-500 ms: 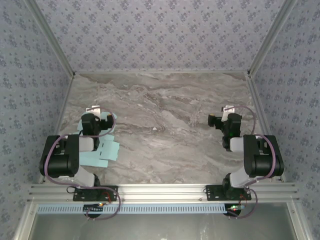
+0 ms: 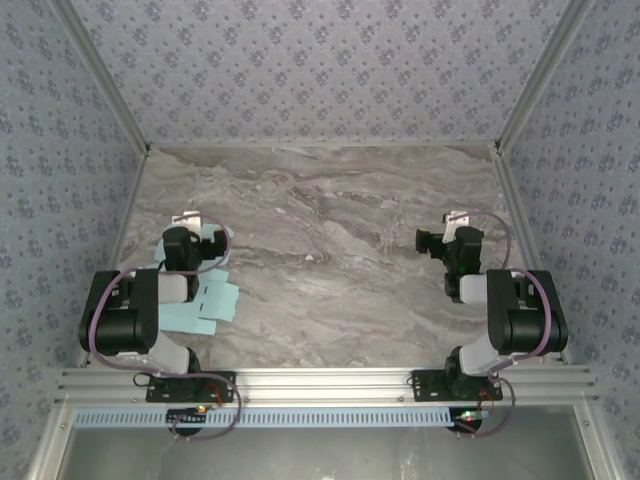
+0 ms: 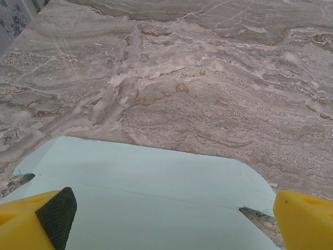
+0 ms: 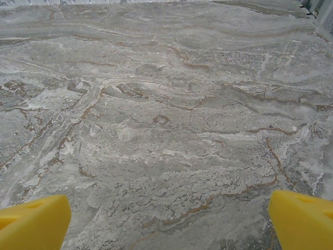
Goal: Fold the paper box
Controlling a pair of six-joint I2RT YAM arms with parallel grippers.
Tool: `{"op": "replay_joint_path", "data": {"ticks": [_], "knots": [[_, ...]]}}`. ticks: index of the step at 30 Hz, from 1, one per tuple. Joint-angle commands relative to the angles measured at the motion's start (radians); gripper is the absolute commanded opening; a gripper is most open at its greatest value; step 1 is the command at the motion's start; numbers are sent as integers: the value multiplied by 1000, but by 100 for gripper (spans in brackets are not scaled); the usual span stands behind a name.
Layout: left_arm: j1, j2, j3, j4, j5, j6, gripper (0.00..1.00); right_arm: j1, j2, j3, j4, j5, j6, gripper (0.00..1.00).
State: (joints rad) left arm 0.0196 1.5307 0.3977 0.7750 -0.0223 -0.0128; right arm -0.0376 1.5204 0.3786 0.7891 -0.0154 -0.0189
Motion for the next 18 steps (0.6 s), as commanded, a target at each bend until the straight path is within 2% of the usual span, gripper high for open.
{"op": "replay_joint_path", "data": {"ticks": [1,13,16,18], "knots": [[1,0,22,21,13,-4,99,1,-2,18,-1,8,-13,100],[7,1,23,21,21,-10,100,-10,-2,19,-2,-13,-6,100],[-10,-45,8,15,-30,-3,99,-10,-2,18,1,-13,-6,100],[-40,-161,39,-166,-84,-4,99,-12,-36,28,-44,-24,-8,100]]}}
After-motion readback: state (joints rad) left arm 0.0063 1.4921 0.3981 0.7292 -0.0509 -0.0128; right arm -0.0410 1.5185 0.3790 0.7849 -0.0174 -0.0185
